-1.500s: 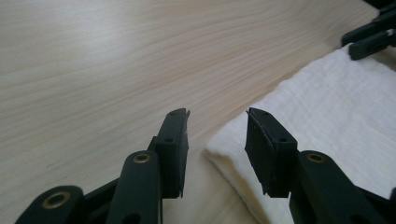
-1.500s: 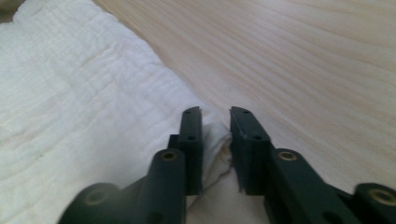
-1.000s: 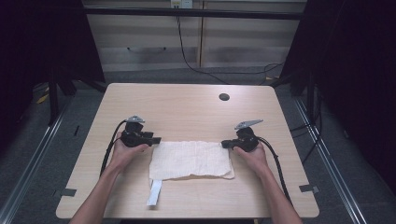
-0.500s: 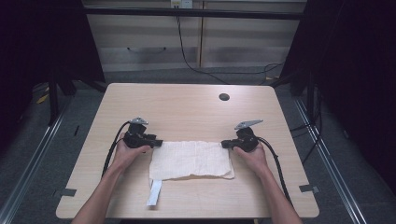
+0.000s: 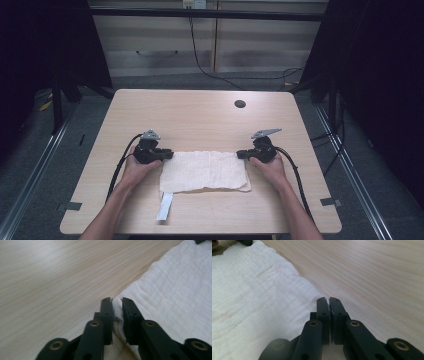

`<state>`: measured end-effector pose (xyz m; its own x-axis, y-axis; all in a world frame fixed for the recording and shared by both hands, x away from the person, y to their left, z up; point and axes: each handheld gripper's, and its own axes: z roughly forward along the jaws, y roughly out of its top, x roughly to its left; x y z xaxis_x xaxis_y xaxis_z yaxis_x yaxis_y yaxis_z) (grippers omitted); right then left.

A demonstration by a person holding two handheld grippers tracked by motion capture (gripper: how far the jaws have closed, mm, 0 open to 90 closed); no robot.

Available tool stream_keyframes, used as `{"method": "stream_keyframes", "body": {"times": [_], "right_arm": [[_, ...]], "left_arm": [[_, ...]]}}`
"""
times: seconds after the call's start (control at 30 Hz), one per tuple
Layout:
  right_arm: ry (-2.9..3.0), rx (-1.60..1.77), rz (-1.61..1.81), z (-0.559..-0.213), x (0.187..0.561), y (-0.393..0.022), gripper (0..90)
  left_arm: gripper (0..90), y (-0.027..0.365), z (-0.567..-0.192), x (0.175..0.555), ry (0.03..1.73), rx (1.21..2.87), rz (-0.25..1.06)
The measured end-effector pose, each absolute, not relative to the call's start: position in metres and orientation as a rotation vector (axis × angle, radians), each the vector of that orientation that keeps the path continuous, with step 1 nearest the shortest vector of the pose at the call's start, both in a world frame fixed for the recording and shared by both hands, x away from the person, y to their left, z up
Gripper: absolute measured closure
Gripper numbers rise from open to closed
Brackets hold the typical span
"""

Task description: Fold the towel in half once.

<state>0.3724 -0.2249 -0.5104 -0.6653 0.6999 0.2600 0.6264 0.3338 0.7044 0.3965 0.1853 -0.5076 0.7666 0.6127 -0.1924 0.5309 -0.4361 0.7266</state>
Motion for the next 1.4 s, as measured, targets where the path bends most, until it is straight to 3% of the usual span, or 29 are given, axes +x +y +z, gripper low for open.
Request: {"method": "stream_keyframes", "body": {"times": [0.37,0.9,1.07,1.4], "right_arm": [[2.477,1.245,1.304,-0.507,0.372,-0.227,87.8],[2.412,1.160,1.449,-0.481,0.359,-0.227,87.8],[2.369,1.140,1.488,-0.468,0.362,-0.228,87.8],[2.384,1.075,1.489,-0.466,0.347,-0.224,87.8]], "left_arm": [[84.6,0.196,-0.504,0.392,0.886,2.065,0.105],[84.8,0.216,-0.470,0.372,0.855,1.898,0.106],[84.8,0.213,-0.455,0.370,0.811,1.906,0.169],[84.8,0.220,-0.475,0.369,0.867,1.936,0.170]]}}
